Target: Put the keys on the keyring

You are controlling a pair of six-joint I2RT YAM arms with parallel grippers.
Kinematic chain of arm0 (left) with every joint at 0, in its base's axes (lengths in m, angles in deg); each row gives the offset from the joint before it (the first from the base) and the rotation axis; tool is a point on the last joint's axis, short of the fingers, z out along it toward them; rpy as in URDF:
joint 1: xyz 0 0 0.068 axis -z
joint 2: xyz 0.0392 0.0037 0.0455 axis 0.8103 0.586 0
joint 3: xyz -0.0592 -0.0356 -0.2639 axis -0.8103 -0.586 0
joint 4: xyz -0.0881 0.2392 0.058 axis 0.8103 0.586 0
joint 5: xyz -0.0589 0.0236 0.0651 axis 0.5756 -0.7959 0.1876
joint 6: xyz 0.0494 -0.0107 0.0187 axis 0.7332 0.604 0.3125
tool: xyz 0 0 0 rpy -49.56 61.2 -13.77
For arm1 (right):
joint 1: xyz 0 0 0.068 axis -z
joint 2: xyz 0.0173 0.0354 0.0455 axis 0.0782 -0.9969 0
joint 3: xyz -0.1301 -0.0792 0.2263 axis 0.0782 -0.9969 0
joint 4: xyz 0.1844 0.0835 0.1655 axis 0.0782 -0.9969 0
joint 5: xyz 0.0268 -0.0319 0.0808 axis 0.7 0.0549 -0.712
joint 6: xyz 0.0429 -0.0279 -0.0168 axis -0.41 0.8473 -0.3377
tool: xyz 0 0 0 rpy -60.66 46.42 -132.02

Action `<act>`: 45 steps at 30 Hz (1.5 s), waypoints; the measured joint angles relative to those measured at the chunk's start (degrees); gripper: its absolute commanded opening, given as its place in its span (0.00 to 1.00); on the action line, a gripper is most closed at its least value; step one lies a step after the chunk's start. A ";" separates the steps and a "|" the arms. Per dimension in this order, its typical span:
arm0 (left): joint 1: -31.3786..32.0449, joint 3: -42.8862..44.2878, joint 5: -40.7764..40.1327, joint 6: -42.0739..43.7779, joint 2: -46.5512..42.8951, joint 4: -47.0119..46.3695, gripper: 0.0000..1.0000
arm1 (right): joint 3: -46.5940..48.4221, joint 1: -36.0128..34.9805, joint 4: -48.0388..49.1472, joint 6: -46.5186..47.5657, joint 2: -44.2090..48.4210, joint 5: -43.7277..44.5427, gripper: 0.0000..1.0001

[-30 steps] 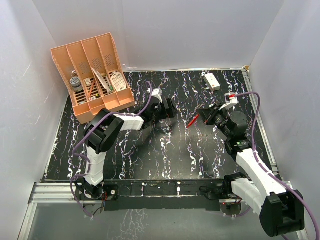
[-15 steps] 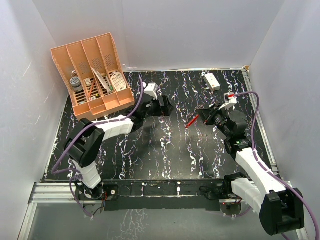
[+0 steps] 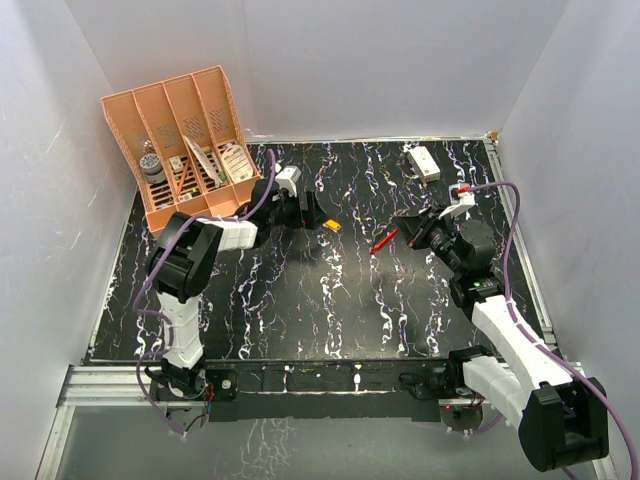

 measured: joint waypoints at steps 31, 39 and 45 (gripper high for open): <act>-1.31 9.86 19.85 -4.70 13.75 -10.78 0.99 | 0.00 0.11 -1.38 0.00 0.48 0.00 0.00; -1.31 9.84 21.05 -5.42 13.75 -11.19 0.99 | 0.00 0.11 -1.36 -0.02 0.46 0.02 0.00; -1.31 8.74 21.11 -5.64 13.75 -11.76 0.99 | 0.00 0.11 -1.36 -0.02 0.46 0.02 0.00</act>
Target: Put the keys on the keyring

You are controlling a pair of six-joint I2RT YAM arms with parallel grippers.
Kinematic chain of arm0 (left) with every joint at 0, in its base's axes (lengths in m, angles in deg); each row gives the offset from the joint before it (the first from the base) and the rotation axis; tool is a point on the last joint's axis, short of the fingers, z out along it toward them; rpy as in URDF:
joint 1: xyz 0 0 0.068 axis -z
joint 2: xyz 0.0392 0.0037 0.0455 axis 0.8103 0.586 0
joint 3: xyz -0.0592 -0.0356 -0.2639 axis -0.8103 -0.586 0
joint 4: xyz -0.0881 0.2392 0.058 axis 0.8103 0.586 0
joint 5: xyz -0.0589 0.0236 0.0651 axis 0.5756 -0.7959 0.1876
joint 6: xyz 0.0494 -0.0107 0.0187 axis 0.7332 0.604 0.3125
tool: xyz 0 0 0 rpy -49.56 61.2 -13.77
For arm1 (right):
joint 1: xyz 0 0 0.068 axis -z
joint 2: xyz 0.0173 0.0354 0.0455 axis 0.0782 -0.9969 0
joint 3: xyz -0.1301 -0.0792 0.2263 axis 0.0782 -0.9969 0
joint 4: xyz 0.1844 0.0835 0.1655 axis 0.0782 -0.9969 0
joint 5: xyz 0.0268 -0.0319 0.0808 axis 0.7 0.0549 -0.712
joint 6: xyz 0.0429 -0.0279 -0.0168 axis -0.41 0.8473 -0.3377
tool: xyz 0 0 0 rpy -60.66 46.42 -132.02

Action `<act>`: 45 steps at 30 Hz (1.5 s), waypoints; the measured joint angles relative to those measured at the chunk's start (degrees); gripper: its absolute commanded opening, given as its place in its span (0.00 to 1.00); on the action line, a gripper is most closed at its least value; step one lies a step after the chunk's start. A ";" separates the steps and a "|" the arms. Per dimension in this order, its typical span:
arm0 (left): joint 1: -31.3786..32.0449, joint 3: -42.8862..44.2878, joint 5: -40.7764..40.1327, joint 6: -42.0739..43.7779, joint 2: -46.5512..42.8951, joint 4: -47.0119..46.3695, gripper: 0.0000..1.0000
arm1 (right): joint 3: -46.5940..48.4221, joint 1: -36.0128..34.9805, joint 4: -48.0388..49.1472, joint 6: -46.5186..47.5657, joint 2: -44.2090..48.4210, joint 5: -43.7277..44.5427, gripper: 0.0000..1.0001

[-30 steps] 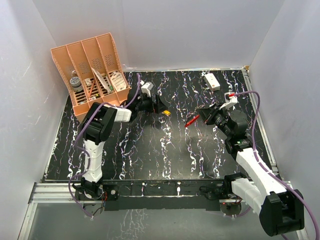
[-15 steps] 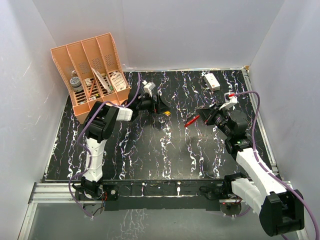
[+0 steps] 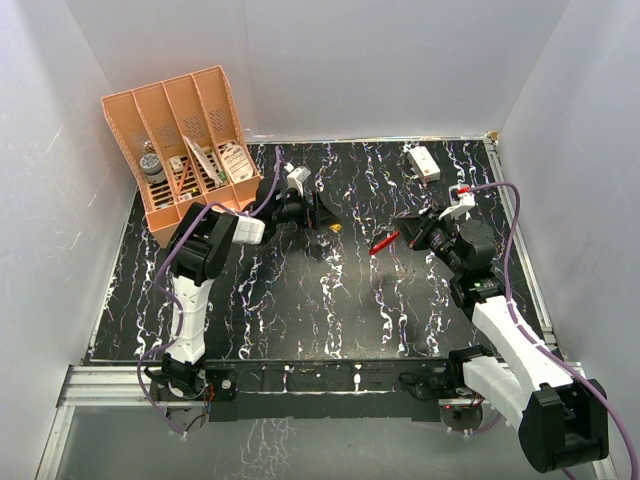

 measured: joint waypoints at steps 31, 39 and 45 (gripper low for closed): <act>0.04 -6.93 -0.76 -3.17 -1.64 -8.85 0.99 | 0.00 0.02 0.11 0.00 -0.02 0.00 0.00; 0.59 -7.87 -1.25 -3.58 -2.14 -9.38 0.99 | 0.00 0.02 0.11 0.00 -0.02 0.00 0.00; 1.84 -9.07 -1.88 -3.93 -2.91 -9.73 0.99 | 0.00 0.28 0.11 0.00 -0.02 0.00 0.00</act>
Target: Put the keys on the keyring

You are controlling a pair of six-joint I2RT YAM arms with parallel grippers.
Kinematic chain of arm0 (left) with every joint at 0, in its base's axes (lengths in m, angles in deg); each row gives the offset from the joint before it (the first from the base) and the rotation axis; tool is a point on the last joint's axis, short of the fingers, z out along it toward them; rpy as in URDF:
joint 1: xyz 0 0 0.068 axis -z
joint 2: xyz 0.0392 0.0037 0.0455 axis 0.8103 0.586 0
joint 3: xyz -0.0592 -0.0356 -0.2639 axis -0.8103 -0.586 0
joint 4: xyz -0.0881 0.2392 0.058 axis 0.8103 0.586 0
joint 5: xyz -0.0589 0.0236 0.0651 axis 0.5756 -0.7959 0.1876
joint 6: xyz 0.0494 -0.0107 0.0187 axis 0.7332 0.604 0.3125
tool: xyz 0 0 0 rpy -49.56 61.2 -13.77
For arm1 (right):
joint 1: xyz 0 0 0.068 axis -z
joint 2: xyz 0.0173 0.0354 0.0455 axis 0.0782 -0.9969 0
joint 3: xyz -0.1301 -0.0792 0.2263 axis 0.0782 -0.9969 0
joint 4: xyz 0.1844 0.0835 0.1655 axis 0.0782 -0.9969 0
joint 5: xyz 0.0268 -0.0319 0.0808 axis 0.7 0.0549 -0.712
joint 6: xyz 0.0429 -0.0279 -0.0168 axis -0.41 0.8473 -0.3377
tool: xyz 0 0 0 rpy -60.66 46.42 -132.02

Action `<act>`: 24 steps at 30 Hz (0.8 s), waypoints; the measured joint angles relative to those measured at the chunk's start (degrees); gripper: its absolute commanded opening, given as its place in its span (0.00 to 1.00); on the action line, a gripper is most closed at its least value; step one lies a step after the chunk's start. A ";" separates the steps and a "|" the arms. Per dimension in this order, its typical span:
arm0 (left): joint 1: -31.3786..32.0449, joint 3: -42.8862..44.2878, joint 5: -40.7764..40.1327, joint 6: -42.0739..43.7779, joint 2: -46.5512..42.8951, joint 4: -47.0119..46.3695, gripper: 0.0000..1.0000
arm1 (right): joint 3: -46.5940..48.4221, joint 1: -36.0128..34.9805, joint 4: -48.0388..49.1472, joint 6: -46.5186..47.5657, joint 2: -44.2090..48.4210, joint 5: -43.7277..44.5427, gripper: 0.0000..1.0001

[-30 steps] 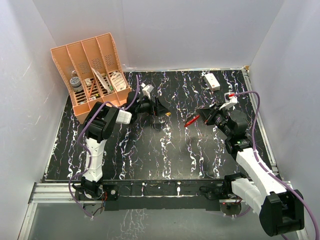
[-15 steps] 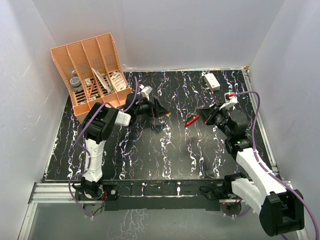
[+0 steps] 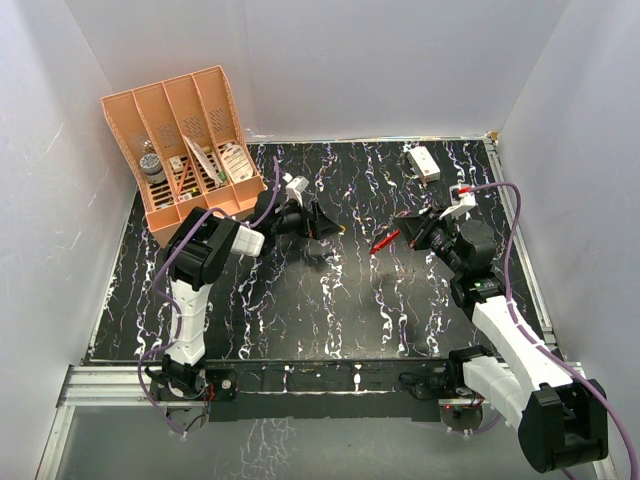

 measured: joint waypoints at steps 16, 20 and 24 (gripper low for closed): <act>1.27 -2.12 -5.38 0.92 -2.95 2.97 0.99 | 0.00 0.04 -0.07 0.00 0.22 0.00 0.00; 1.09 -2.14 -8.04 2.01 -3.85 4.92 0.99 | 0.00 0.04 -0.07 0.02 0.76 0.02 0.00; 0.98 -2.14 -10.32 3.76 -4.46 6.36 0.91 | -0.02 0.07 -0.09 0.04 0.85 0.02 0.00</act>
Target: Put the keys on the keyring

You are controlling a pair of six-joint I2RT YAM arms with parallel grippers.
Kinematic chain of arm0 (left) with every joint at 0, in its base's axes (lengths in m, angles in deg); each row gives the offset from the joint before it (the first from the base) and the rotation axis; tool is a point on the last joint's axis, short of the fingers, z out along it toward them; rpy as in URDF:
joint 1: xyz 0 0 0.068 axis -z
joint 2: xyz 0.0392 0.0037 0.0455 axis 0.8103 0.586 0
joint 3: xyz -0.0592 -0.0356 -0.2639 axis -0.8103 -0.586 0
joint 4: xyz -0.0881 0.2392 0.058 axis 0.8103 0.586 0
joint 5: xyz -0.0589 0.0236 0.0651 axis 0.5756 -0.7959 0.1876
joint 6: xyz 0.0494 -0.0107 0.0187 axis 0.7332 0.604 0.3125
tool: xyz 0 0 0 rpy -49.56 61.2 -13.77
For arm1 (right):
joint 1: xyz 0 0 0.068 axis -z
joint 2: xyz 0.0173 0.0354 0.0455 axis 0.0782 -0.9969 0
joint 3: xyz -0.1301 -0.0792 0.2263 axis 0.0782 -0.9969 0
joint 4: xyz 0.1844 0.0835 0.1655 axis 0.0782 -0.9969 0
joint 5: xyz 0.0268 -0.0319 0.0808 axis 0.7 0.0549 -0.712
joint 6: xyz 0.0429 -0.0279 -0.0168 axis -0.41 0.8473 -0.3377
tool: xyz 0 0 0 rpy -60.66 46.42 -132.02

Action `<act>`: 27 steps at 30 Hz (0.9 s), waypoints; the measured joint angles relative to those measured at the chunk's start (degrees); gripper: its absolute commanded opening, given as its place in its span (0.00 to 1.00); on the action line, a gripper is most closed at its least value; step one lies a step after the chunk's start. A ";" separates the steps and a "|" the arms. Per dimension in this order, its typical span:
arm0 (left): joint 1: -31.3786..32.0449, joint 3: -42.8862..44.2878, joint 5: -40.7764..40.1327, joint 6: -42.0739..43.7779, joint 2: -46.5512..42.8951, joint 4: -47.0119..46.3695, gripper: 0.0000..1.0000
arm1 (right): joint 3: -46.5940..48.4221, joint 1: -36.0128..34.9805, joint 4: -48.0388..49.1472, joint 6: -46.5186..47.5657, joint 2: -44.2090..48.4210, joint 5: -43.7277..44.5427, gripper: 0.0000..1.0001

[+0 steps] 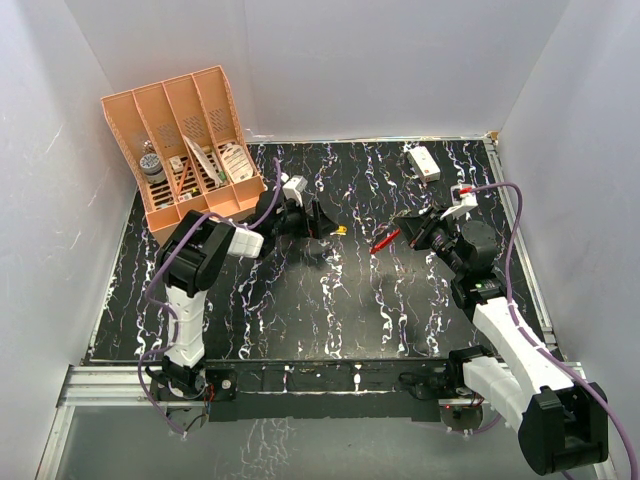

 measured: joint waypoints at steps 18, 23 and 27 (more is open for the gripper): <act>-0.20 -1.42 -4.76 10.49 -0.70 2.75 0.39 | 0.02 0.35 0.02 -0.02 -0.02 -0.04 0.00; -0.20 -1.55 -3.56 12.11 -0.70 2.43 0.49 | 0.00 0.37 0.04 0.00 -0.20 -0.04 0.00; -0.20 -1.57 -3.30 13.77 -0.70 2.03 0.50 | 0.02 0.42 0.11 -0.02 -0.39 -0.07 0.00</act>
